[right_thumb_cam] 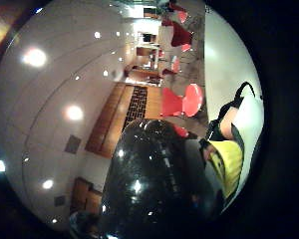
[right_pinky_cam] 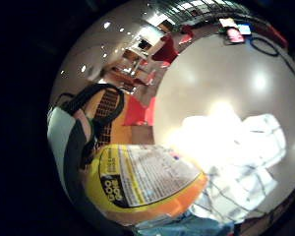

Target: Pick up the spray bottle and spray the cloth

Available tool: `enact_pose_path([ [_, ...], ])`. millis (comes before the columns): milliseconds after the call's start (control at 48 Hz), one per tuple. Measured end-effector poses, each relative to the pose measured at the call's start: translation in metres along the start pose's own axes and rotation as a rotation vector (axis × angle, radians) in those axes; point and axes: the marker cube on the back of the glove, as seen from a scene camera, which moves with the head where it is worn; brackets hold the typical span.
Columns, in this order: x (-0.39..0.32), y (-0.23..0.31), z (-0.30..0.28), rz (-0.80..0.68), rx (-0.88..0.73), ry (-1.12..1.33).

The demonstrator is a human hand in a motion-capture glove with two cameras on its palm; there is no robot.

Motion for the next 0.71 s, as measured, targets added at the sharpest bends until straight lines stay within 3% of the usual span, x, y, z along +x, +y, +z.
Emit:
enact_pose_path([
  [167, 0.023, -0.002, 0.062, 0.007, 0.024, -0.135],
  [354, 0.052, -0.005, 0.125, -0.002, 0.013, -0.127],
  [708, 0.082, -0.009, 0.158, 0.017, -0.058, -0.067],
])
